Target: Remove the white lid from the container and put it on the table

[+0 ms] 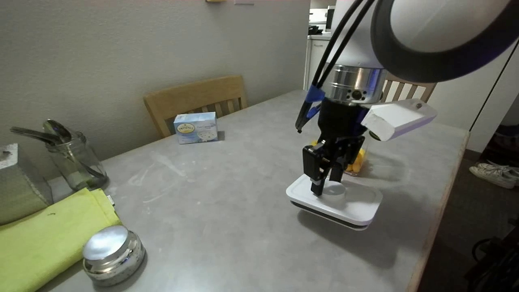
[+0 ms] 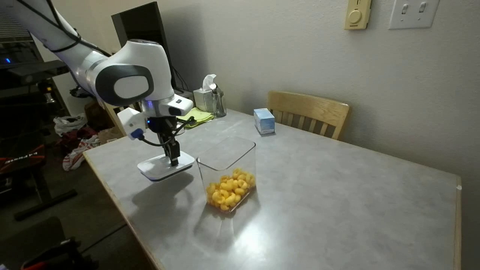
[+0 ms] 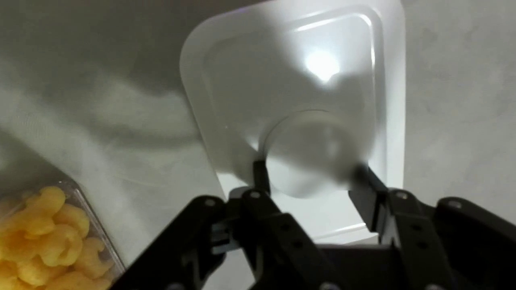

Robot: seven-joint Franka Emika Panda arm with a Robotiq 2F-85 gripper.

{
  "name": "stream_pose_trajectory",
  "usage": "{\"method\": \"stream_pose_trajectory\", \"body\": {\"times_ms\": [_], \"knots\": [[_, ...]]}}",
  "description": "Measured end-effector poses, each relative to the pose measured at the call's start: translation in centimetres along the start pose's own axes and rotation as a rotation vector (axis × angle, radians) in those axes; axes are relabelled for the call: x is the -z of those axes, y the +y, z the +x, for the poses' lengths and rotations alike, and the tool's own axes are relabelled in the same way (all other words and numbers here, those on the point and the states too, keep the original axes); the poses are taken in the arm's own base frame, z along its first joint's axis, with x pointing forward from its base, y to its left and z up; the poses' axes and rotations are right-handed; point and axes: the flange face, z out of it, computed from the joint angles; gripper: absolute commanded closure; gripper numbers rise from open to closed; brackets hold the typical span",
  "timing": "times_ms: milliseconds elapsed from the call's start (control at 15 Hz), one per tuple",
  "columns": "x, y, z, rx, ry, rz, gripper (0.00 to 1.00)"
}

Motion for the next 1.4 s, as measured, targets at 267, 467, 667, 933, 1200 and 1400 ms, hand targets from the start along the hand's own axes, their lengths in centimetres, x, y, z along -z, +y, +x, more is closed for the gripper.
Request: {"method": "stream_pose_trajectory", "body": {"times_ms": [267, 467, 667, 933, 1200, 1400], "knots": [[-1.4, 0.4, 0.4, 0.04, -0.01, -0.019, 0.72], [-2.1, 0.9, 1.1, 0.053, 0.014, -0.038, 0.72], [-2.7, 1.4, 2.0, 0.033, 0.059, -0.06, 0.72], [-3.4, 1.8, 2.8, -0.011, 0.089, -0.071, 0.72], [-3.6, 1.7, 3.1, -0.024, 0.094, -0.07, 0.72], [-3.6, 1.6, 3.2, -0.025, 0.096, -0.069, 0.19]]}}
